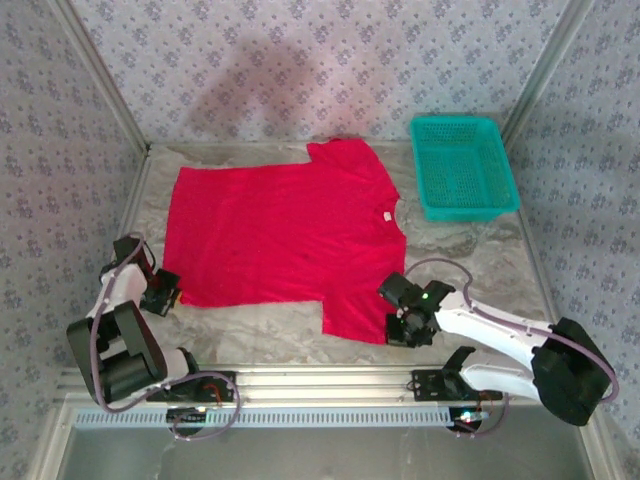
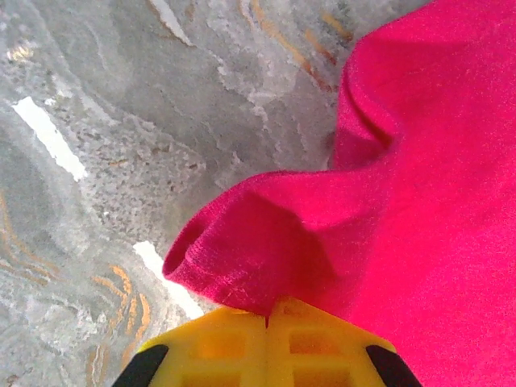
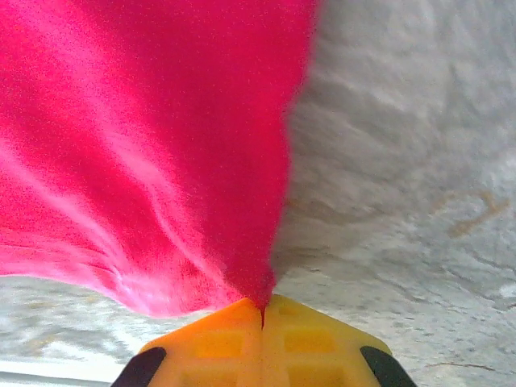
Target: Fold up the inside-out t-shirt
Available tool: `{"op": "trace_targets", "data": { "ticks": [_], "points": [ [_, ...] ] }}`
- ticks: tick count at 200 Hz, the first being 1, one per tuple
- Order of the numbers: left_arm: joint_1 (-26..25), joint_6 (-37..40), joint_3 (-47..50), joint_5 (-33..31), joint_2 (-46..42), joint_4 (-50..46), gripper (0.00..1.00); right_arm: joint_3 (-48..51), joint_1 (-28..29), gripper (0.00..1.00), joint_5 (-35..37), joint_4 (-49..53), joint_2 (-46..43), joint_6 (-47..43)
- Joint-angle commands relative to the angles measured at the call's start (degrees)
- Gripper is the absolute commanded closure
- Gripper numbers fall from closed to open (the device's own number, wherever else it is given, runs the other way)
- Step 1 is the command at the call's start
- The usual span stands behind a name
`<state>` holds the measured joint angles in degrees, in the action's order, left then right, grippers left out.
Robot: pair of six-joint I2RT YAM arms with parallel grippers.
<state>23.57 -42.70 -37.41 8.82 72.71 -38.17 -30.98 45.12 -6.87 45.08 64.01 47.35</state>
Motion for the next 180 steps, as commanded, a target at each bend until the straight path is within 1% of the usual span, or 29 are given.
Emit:
{"op": "trace_targets", "data": {
  "ticks": [1, 49, 77, 105, 128, 144, 147, 176, 180],
  "points": [
    [-0.11, 0.91, -2.19, 1.34, -3.34, -2.79, 1.0, -4.06, -0.85, 1.0, 1.97, -0.04, -1.07, -2.18],
    [-0.11, 1.0, -3.38, 3.13, -8.11, -3.77, 1.0, -8.45, -1.95, 1.0, 3.28, 2.11, -3.19, -3.93],
    [-0.11, 1.39, -5.7, 4.27, -11.47, -5.07, 1.0, -10.67, -2.8, 1.0, 6.49, 1.06, -8.24, -4.24],
    [-0.11, 1.23, -8.6, 5.14, -15.78, -5.96, 1.0, -14.78, -7.3, 1.0, 5.29, -0.06, -11.07, -6.85],
    [-0.11, 0.91, -12.09, 6.75, -18.4, -6.39, 1.0, -20.01, -10.51, 1.0, 6.08, -1.27, -11.36, -9.87],
    [-0.11, 0.17, -15.45, 7.86, -19.26, -6.83, 1.0, -24.09, -13.72, 1.0, 5.08, -3.08, -10.57, -10.83],
    [-0.11, 0.03, -16.26, 8.13, -19.34, -6.9, 1.0, -24.86, -14.47, 1.0, 4.77, -3.4, -10.31, -12.72],
    [-0.11, -2.3, -26.34, 11.0, -18.23, -7.04, 1.0, -36.61, -20.06, 1.0, 2.44, -5.43, -6.55, -15.73],
    [-0.08, -2.69, -27.95, 11.62, -17.94, -6.98, 1.0, -39.87, -20.54, 1.0, 2.26, -5.4, -5.89, -16.14]
  ]
}}
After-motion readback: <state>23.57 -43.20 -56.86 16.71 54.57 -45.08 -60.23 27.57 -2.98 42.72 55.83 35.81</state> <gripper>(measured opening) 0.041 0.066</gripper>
